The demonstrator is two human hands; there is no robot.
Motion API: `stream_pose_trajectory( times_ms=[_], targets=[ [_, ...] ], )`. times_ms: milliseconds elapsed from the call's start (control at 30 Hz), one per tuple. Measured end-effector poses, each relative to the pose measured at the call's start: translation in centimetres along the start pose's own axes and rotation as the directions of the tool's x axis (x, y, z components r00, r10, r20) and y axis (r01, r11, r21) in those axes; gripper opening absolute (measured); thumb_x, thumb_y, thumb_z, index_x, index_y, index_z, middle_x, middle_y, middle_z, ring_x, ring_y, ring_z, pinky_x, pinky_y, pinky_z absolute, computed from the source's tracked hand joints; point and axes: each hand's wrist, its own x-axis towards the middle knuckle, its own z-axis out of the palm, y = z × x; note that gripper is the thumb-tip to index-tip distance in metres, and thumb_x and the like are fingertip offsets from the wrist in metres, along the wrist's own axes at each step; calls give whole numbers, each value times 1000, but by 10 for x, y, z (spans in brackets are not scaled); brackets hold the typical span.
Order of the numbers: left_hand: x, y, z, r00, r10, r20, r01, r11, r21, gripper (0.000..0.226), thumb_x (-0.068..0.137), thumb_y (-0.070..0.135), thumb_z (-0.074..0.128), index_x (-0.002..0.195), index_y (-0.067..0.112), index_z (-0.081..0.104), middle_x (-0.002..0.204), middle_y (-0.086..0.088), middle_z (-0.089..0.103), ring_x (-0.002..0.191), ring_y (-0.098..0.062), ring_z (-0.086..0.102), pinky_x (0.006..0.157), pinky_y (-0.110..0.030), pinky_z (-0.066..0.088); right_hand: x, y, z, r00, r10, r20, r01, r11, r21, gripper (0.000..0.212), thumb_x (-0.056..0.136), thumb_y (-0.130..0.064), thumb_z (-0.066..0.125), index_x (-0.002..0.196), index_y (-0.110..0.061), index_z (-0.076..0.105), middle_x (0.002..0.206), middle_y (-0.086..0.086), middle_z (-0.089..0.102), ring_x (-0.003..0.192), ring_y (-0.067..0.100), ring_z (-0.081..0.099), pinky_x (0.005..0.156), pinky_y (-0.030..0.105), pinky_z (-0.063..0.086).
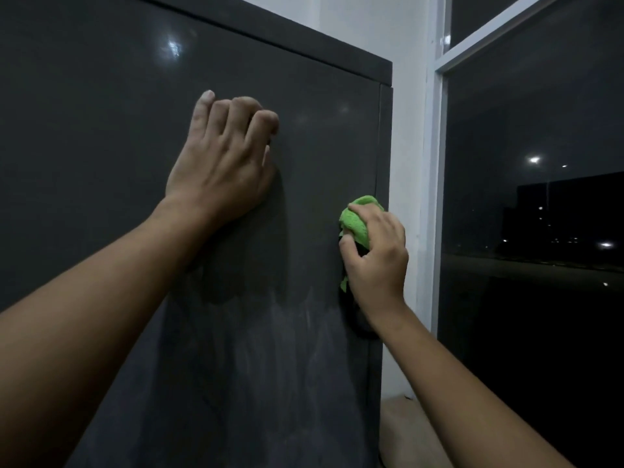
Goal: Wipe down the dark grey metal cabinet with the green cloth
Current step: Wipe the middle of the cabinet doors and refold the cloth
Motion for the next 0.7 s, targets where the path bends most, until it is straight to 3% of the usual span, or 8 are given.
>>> stream_pose_trajectory(
  times_ms=[167,267,367,400,467,567,633,700],
  targets=[
    [-1,2,1,1000,4,-22,-4,1000,-16,29,95,22,47,121,8,45,121,-19,46,109,-40,43,118,-56,18,-26,-24,9,938,-291,190,270,954,128,43,86,-17,64,127,-11,67,130,6,65,128,30,54,117,37,37],
    [-2,0,-3,1000,13,-6,-13,995,-97,30,95,20,49,122,8,42,122,-18,45,113,-38,43,120,-55,14,-45,-30,15,811,-495,311,408,860,305,38,82,-12,72,121,-8,72,126,8,68,121,29,61,116,41,37],
    [-9,-6,-6,997,71,28,-64,976,-209,34,92,16,45,124,9,38,125,-18,47,122,-36,44,121,-50,11,-46,-24,12,646,-632,428,430,765,481,37,81,-1,79,117,-5,73,123,8,68,120,30,59,108,49,44],
    [-14,-9,-9,995,91,50,-75,963,-260,35,90,15,42,124,9,38,125,-18,49,125,-35,44,121,-47,11,-40,-22,10,623,-657,424,429,741,516,36,80,2,79,115,-2,74,120,11,69,117,30,61,106,51,45],
    [-24,-14,-18,989,114,93,-70,922,-381,34,90,10,38,124,10,40,124,-17,50,125,-31,44,120,-42,17,-26,-20,9,704,-626,334,438,754,490,33,79,4,78,112,1,74,116,14,70,111,31,65,105,52,46],
    [-35,-27,-34,981,122,148,-32,865,-500,28,98,12,35,125,17,41,124,-10,45,110,-20,42,101,-38,38,5,-23,9,939,-328,100,283,906,316,39,77,-7,72,116,-7,74,120,10,71,118,26,64,109,44,44],
    [-40,-41,-44,963,154,221,-39,892,-450,30,100,7,41,126,22,40,128,-7,42,113,-18,40,98,-36,40,22,-36,14,992,-120,30,108,959,261,44,78,-12,69,121,-13,73,123,4,71,124,23,60,109,33,43],
    [-47,-56,-53,940,153,304,-33,931,-364,40,96,1,50,128,22,41,132,-6,40,120,-20,40,100,-36,40,25,-54,24,993,-121,11,116,970,212,45,79,-16,66,124,-15,71,124,2,70,124,24,59,103,29,43]
  ],
)
